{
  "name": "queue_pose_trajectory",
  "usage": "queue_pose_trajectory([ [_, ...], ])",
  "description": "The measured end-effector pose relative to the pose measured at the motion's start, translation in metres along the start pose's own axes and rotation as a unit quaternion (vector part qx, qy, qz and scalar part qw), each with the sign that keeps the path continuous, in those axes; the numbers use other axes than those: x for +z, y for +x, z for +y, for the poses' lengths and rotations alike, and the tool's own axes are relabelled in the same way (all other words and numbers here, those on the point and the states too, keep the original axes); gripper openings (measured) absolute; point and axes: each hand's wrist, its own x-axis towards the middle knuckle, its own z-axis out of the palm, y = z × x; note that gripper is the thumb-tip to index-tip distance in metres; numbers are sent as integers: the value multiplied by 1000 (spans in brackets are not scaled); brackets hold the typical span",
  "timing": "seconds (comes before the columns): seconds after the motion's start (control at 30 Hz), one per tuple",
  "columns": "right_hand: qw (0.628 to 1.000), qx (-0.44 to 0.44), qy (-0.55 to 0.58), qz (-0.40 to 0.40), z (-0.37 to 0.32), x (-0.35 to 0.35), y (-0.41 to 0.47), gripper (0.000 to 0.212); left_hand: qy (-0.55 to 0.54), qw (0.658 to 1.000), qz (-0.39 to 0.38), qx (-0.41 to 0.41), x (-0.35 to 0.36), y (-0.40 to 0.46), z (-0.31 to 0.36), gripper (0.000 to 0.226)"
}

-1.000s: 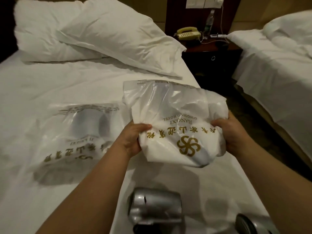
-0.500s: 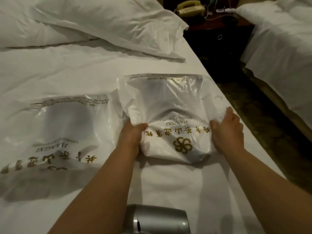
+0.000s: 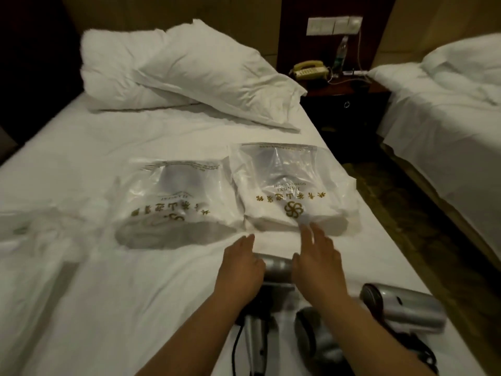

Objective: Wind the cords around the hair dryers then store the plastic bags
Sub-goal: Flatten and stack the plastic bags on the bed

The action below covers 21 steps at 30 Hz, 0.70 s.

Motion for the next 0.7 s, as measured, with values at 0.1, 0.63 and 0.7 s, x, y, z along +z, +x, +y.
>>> queue_pose_trajectory([
  [0.1, 999, -29, -16, -33, -34, 5, -58, 63, 17, 998, 3, 58, -10, -61, -15, 45],
  [0.63, 975, -219, -6, -42, -169, 50, -346, 35, 114, 991, 58, 47, -68, -362, -155, 42],
  [0.7, 972, -232, -5, -48, -184, 58, -371, 35, 119, 990, 64, 41, -77, -389, -174, 40],
])
